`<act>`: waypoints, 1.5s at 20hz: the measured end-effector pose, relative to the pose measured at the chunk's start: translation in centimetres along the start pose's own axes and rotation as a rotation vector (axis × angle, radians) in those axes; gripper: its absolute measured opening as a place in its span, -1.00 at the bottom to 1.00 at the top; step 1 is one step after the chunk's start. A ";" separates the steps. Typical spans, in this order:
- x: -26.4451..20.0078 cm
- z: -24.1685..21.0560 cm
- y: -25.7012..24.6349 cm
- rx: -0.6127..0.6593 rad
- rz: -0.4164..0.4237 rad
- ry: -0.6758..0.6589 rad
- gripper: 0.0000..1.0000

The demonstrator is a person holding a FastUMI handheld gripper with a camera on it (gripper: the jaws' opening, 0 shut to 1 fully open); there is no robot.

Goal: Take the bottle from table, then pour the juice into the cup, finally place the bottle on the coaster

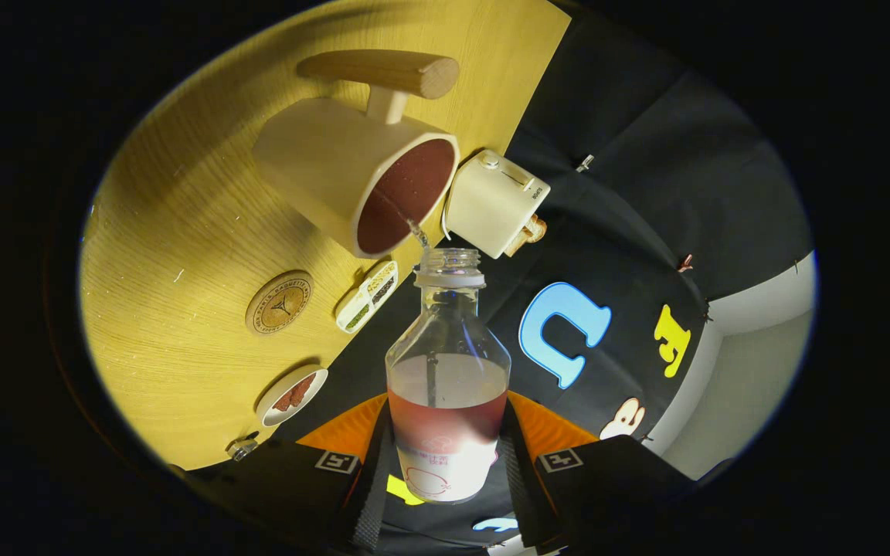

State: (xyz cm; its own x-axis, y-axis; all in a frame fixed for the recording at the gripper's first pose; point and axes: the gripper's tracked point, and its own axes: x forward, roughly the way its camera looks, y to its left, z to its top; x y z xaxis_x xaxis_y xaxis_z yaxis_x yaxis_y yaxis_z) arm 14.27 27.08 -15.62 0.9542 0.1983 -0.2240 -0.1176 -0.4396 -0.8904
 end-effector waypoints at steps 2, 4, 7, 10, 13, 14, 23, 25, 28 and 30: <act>0.0 0.0 0.1 -0.002 0.001 -0.001 0.38; 0.0 0.0 0.1 0.000 0.002 0.000 0.38; -0.1 0.0 0.3 0.002 0.005 0.000 0.38; 0.0 0.1 0.2 0.003 0.006 -0.003 0.38; 0.0 0.1 0.3 0.012 0.009 0.000 0.38; 0.0 0.1 0.3 0.018 0.012 0.002 0.38; -0.5 0.5 2.4 0.251 0.110 0.032 0.38; -0.6 0.8 3.0 0.352 0.143 0.046 0.39; -1.1 1.4 4.3 0.532 0.205 0.056 0.39; -1.3 2.0 4.6 0.699 0.235 0.060 0.40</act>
State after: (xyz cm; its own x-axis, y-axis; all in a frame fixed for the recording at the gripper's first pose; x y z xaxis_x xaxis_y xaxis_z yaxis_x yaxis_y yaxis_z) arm 11.95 26.60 -20.20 0.8932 0.1103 -0.4359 -0.4496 0.2001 -0.8705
